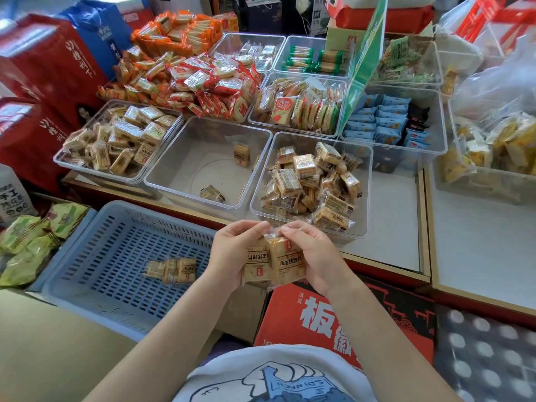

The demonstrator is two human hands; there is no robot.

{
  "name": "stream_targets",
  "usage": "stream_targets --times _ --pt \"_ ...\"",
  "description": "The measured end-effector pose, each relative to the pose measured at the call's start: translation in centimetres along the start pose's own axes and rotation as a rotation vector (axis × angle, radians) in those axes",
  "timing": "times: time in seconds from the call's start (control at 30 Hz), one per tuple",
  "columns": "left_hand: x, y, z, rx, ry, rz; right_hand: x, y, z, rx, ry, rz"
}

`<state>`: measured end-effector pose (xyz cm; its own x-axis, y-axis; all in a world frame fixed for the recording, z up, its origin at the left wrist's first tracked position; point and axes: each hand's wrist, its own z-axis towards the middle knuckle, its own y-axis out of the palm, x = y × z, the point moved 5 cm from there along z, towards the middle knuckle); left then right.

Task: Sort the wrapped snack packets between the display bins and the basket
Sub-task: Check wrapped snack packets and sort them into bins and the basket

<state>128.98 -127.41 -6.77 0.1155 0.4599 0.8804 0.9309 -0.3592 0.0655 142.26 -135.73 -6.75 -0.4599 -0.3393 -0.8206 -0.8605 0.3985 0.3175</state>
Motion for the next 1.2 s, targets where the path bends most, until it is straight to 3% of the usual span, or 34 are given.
stream_targets --times 0.17,0.43,0.6,0.83,1.0,1.2 --pt "-0.3 0.6 0.1 -0.144 -0.051 0.030 0.1 -0.7 0.5 0.103 0.019 0.029" --pt "0.7 2.9 1.2 -0.058 -0.094 0.033 -0.2 -0.2 1.5 0.075 -0.002 0.148" --pt "0.2 4.5 1.8 -0.330 -0.138 0.142 -0.9 -1.9 2.4 0.126 -0.003 0.190" --pt "0.4 5.2 5.6 -0.192 -0.092 0.102 -0.1 -4.6 4.7 0.118 0.005 0.092" --pt "0.3 7.6 7.8 -0.266 -0.011 0.260 0.0 -7.4 5.6 0.110 0.008 -0.022" --pt "1.8 8.4 13.2 -0.140 0.370 0.741 -4.9 -12.6 9.0 0.487 -0.189 -0.302"
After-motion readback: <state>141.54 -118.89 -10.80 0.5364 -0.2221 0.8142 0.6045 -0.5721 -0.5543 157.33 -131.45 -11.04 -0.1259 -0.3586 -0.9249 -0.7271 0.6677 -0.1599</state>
